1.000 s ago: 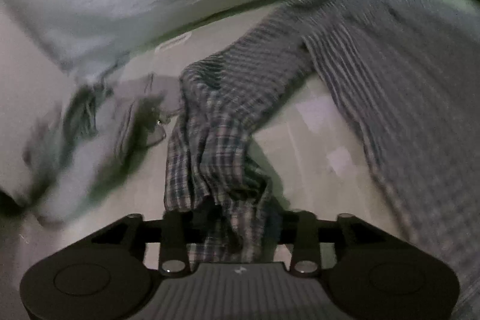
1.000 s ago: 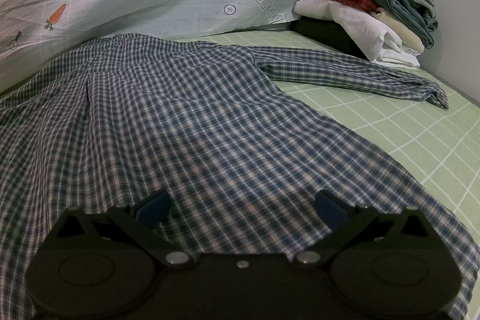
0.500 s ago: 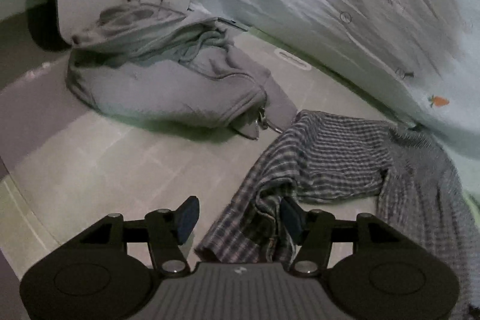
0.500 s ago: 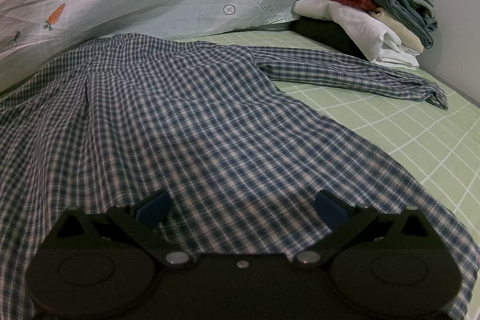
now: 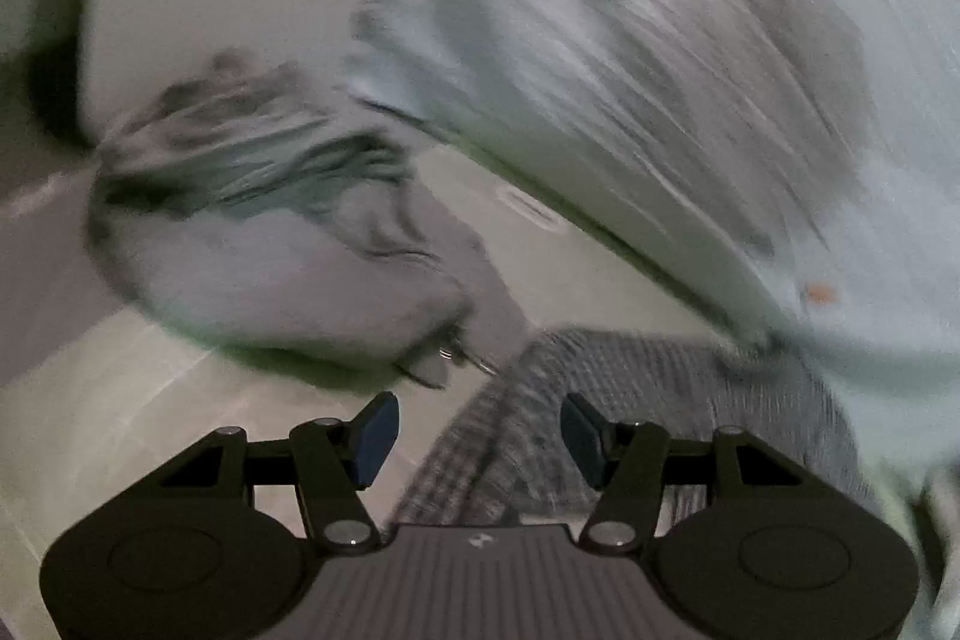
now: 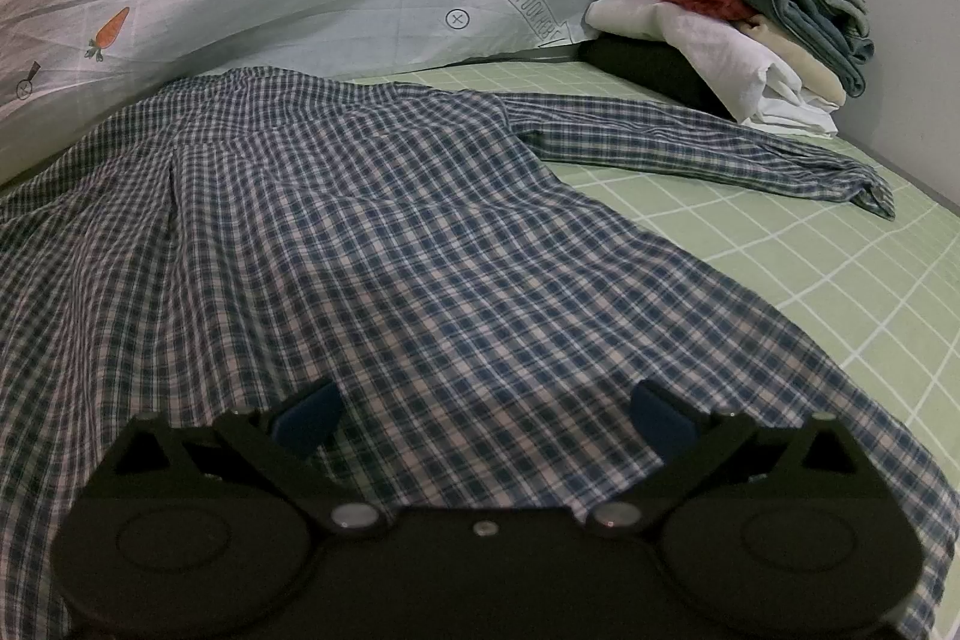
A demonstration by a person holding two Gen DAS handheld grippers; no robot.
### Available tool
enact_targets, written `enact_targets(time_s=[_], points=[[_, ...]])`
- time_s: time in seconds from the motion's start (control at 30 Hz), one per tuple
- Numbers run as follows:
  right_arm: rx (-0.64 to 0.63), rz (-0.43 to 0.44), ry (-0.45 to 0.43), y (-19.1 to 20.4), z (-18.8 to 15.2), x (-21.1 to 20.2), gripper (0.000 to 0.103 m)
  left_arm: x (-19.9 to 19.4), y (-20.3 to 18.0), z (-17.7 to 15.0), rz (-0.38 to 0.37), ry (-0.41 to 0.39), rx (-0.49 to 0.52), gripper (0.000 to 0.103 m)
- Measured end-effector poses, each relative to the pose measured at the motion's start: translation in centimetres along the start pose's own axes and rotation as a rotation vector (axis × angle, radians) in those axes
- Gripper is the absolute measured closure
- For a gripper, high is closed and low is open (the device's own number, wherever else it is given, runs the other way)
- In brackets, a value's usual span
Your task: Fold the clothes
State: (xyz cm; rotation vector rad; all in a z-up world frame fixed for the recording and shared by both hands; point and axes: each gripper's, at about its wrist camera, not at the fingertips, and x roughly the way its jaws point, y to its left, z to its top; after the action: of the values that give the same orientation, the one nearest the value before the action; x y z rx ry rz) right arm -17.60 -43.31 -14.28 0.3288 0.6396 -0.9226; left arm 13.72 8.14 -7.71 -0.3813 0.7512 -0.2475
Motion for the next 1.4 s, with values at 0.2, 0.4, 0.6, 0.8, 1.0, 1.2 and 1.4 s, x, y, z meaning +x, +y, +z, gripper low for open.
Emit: enact_targets(time_s=[0.2,0.4,0.6,0.8,1.0,1.2,1.4], points=[[-0.001,0.001,0.000,0.0,0.0,0.0,0.000,2.2,1.3,-2.4,0.063,0.198,-0.006,0.042],[0.000,0.000,0.000,0.0,0.0,0.0,0.000,3.5,-0.8,-4.1,0.101,0.257,0.105,0.041],[0.001,-0.001,0.001,0.0,0.0,0.0,0.000,3.3,-1.1,-3.1,0.149,0.256,0.182,0.098],[0.003,-0.002,0.000,0.0,0.0,-0.1,0.000,-0.1,-1.2,0.4,0.195,0.142,0.212,0.098],[0.003,-0.002,0.001,0.1,-0.1,0.0,0.000,-1.0,-0.5,2.8,0.413,-0.011,0.191,0.079],[0.003,-0.001,0.001,0.0,-0.1,0.0,0.000,-1.8,-1.1,2.2,0.399,-0.024,0.155,0.055],[-0.012,0.034,0.027,-1.6,0.4,-0.5,0.000,-1.2,-4.6,-1.7,0.223,0.144,0.233,0.043]])
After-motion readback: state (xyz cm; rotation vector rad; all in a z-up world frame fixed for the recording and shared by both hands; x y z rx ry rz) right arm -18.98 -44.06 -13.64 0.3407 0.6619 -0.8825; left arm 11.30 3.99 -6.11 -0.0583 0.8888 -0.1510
